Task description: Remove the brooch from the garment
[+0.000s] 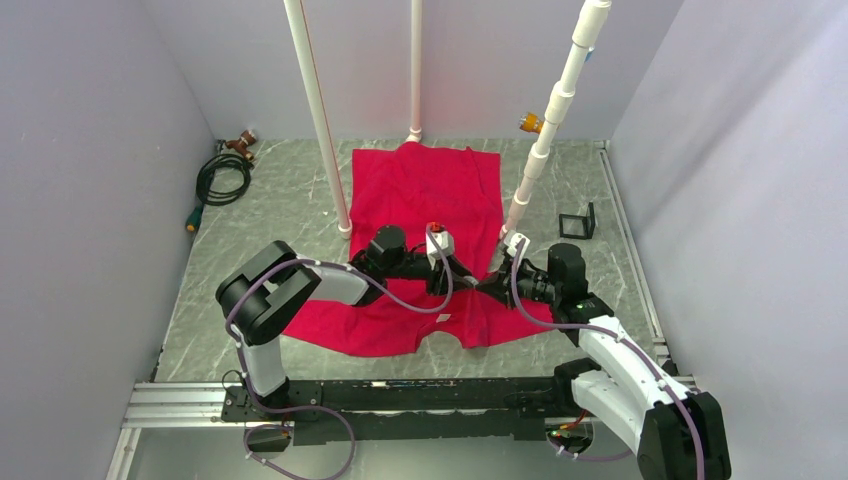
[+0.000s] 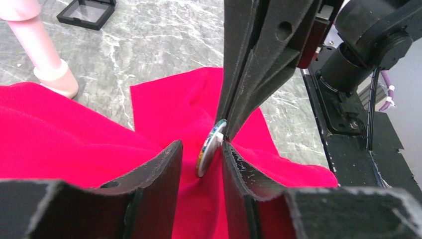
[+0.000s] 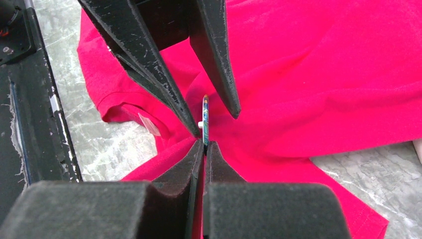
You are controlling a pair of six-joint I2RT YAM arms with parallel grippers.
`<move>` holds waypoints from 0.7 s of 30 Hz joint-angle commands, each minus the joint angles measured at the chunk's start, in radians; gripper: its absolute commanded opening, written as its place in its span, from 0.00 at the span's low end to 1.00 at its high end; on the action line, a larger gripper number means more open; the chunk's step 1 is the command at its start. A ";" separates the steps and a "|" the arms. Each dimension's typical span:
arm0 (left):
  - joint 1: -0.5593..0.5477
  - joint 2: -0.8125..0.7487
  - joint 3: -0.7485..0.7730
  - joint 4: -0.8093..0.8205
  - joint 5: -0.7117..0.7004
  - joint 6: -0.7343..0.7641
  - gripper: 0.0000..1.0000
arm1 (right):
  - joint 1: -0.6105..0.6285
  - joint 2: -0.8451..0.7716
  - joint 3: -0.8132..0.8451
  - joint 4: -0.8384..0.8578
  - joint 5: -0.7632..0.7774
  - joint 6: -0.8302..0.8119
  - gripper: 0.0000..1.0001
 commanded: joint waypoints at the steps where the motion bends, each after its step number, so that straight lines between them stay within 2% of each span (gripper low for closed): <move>1: 0.002 0.006 0.043 -0.009 -0.049 -0.009 0.39 | -0.003 -0.016 0.005 0.040 -0.023 -0.007 0.00; 21: 0.035 0.011 0.064 -0.100 -0.137 -0.042 0.28 | -0.003 -0.045 -0.009 0.051 0.001 -0.012 0.00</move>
